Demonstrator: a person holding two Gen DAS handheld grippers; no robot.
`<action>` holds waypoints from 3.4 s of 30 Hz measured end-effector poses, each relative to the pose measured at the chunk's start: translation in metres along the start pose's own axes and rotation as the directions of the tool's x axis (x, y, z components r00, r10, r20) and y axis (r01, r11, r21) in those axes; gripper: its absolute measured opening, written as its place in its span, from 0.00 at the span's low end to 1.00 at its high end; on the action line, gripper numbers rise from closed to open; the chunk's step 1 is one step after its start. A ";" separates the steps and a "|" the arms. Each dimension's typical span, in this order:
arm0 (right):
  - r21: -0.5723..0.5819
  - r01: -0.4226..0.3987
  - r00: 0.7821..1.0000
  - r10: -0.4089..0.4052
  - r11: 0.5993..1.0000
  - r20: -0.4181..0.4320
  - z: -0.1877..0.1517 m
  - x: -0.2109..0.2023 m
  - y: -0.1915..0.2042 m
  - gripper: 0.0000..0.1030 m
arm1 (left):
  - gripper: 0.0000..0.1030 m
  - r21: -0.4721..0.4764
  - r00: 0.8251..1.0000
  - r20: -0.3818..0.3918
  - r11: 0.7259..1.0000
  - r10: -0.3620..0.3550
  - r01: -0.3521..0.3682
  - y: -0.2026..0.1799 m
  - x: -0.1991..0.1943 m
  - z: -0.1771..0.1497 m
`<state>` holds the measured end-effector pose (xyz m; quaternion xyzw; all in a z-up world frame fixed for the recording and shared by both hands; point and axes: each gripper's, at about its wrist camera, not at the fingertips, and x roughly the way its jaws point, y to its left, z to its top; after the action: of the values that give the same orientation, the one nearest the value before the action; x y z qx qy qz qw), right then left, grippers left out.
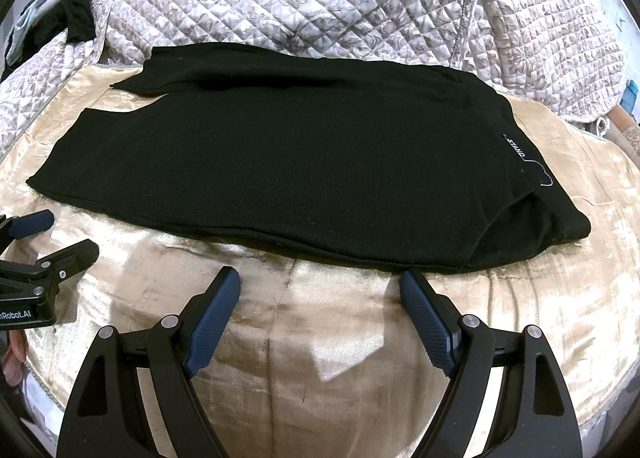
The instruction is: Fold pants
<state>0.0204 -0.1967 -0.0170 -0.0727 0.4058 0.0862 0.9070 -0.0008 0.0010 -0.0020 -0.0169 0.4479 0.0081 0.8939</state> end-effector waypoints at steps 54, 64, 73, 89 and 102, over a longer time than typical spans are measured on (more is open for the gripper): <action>-0.008 -0.019 1.000 0.019 1.000 0.022 0.002 0.001 -0.002 0.80 | 1.00 0.003 1.000 0.010 1.000 0.004 -0.004 0.001 0.001 0.002; 0.012 -0.072 0.997 0.072 0.997 0.014 0.000 -0.005 -0.008 0.80 | 0.94 0.009 1.000 0.027 1.000 -0.017 0.017 0.004 -0.007 0.001; 0.061 -0.107 0.994 0.105 0.992 0.032 -0.005 -0.025 -0.029 0.80 | 0.79 -0.046 0.997 0.067 0.998 -0.041 0.044 0.024 -0.021 0.005; 0.563 -0.268 0.962 0.245 0.782 0.118 -0.001 0.004 -0.151 0.64 | 0.76 -0.483 0.966 0.140 0.837 -0.216 0.257 0.120 0.008 0.014; 0.665 -0.250 0.968 0.195 0.704 0.157 0.023 0.032 -0.183 0.22 | 0.12 -0.559 0.987 0.130 0.815 -0.095 0.152 0.145 0.032 0.031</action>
<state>0.0973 -0.3669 -0.0148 0.3165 0.3808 0.0433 0.8677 0.0386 0.1469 -0.0124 -0.3102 0.3799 0.0835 0.8675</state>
